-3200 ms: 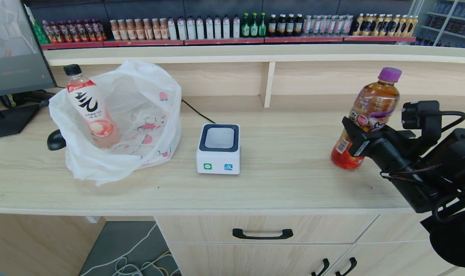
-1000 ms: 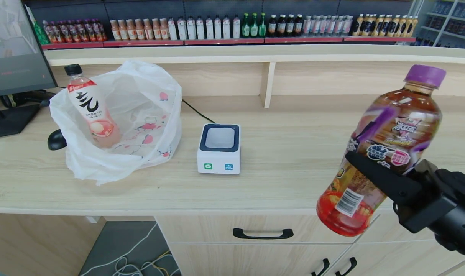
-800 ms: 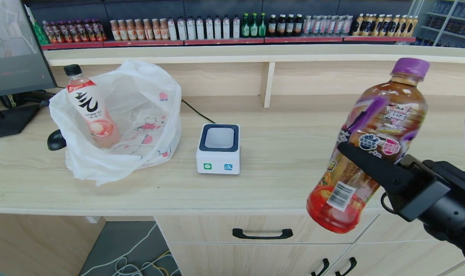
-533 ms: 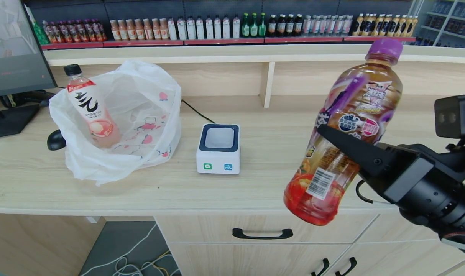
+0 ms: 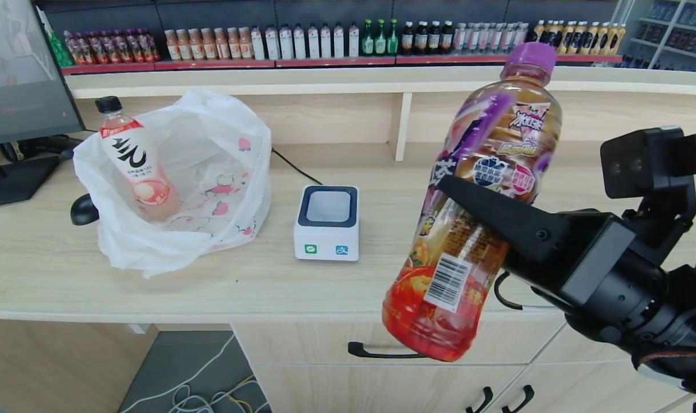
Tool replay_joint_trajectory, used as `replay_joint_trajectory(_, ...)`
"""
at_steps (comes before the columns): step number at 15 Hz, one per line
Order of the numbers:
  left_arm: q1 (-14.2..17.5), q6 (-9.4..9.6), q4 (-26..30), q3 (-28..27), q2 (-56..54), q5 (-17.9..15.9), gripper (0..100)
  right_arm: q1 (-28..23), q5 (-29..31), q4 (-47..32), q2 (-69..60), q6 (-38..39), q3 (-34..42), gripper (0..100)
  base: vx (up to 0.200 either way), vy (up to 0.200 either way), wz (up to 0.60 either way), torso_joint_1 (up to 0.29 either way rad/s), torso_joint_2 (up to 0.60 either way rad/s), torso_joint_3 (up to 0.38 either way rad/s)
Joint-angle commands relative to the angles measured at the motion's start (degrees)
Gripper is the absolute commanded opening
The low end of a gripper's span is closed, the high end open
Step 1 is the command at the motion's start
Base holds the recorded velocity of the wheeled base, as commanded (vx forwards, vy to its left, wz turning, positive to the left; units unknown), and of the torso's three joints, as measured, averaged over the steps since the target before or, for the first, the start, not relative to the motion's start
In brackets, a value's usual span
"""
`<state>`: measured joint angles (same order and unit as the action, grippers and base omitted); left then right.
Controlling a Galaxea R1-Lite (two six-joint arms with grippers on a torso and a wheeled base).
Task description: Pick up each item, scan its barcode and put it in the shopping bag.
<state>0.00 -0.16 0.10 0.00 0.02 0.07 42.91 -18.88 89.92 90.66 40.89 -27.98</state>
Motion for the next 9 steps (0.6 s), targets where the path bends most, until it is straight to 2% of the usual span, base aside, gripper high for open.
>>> replay_joint_trajectory(1, 0.0, -0.02, 0.0, 0.0, 0.0, 0.0, 100, 1.4, 0.0, 0.1, 0.2, 0.3, -1.3, 0, 0.000, 0.000, 0.00, 0.000, 0.00, 0.000)
replay_joint_trajectory(4, 0.0, -0.02, 0.0, 0.0, 0.0, 0.0, 100, 3.5, 0.0, 0.1, 0.2, 0.2, -1.4, 0, 0.000, 0.000, 0.00, 0.000, 0.00, 0.000)
replay_joint_trajectory(9, 0.0, -0.02, 0.0, 0.0, 0.0, 0.0, 100, 3.8, 0.0, 0.1, 0.2, 0.2, -1.4, 0, 0.000, 0.000, 0.00, 0.000, 0.00, 0.000)
